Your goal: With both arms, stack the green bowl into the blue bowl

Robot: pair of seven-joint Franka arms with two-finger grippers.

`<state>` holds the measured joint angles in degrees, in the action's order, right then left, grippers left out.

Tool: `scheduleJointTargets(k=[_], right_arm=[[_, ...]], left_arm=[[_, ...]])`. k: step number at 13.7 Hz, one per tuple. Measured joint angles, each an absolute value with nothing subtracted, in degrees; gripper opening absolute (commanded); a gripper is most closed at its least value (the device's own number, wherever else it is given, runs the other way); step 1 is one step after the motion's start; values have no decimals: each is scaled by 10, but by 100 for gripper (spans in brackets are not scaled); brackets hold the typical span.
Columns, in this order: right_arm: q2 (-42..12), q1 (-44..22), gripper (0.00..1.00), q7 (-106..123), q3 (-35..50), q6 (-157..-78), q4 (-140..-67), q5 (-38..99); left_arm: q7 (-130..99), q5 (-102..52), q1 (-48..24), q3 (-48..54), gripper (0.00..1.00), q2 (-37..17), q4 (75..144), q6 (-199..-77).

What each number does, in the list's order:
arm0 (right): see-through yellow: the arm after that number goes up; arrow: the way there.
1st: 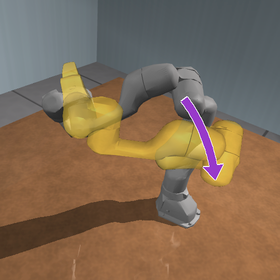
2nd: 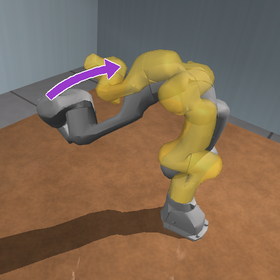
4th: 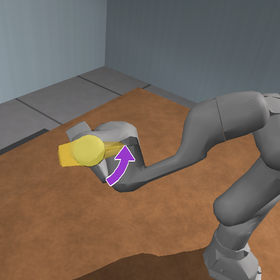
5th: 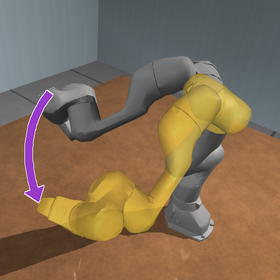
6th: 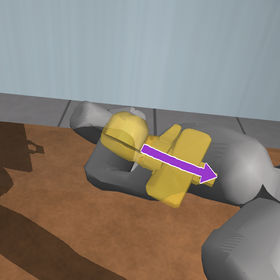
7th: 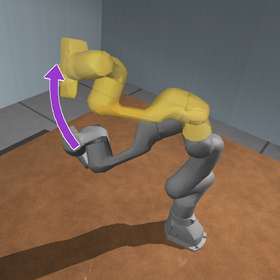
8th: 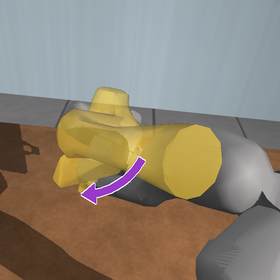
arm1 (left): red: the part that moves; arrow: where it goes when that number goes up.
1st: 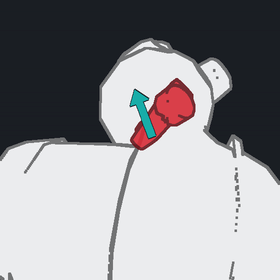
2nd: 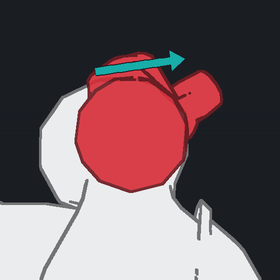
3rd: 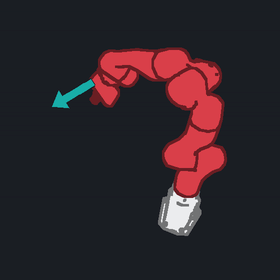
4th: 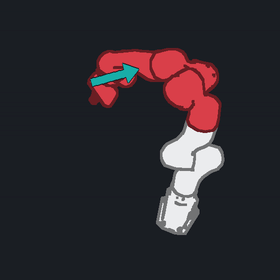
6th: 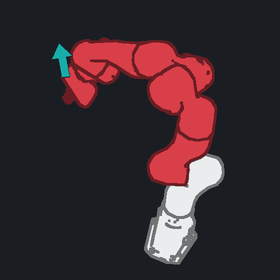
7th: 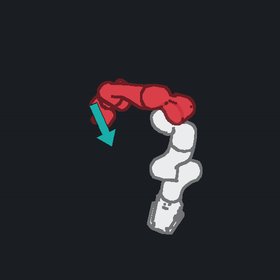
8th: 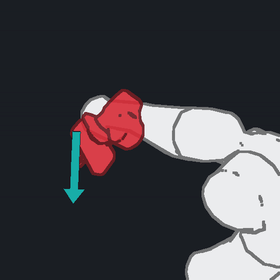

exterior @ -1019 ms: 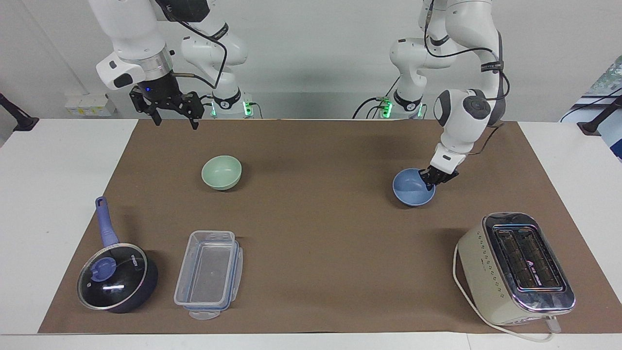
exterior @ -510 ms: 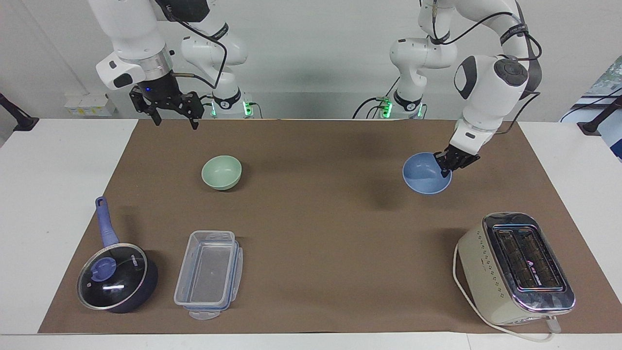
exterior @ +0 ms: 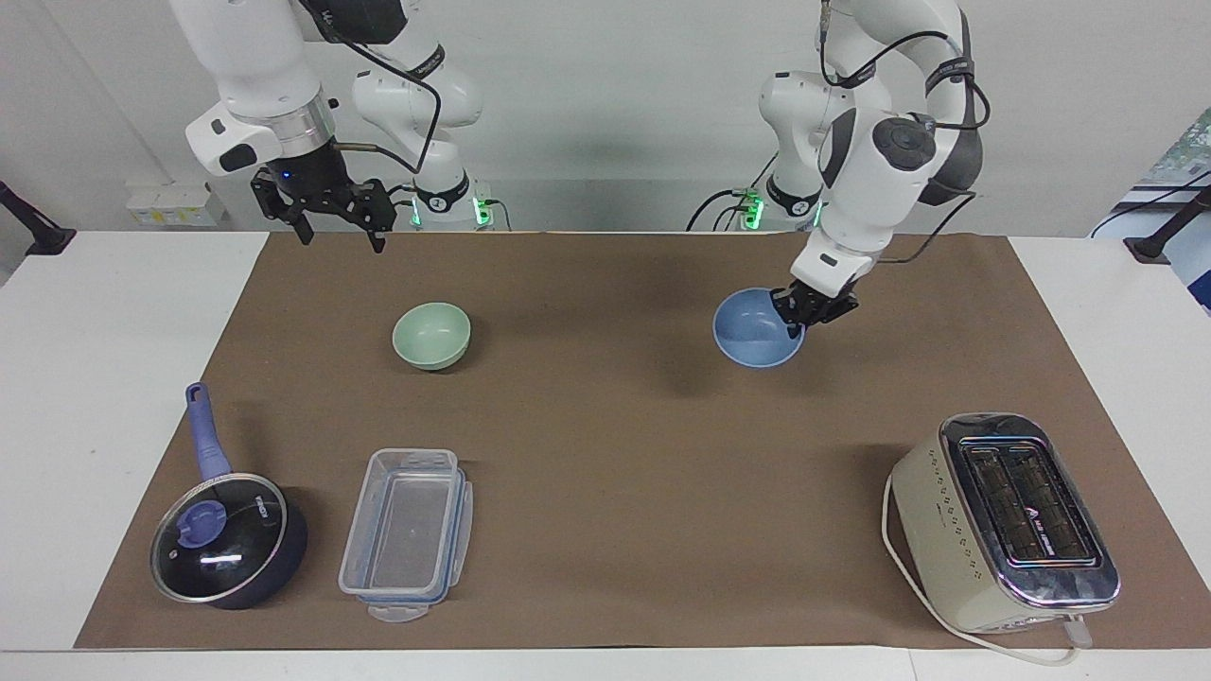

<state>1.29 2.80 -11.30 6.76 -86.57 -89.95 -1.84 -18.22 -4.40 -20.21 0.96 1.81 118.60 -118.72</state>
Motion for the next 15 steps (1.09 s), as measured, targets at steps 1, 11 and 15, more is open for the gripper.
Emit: scheduleJointTargets(k=[1, 11, 15], right_arm=[[13, 28, 100, -113, 68, -866, -900, -18], [16, 31, 100, -105, 67, -876, -914, -18], [20, 42, 100, -79, 67, -894, -952, -18]], left_arm=[[-200, -44, -225, 10, 0, 16, 1195, -1201], [-276, -44, -367, 11, 20, -28, 1301, -1380], [-298, -44, -375, 10, 100, -34, 1313, -1421]])
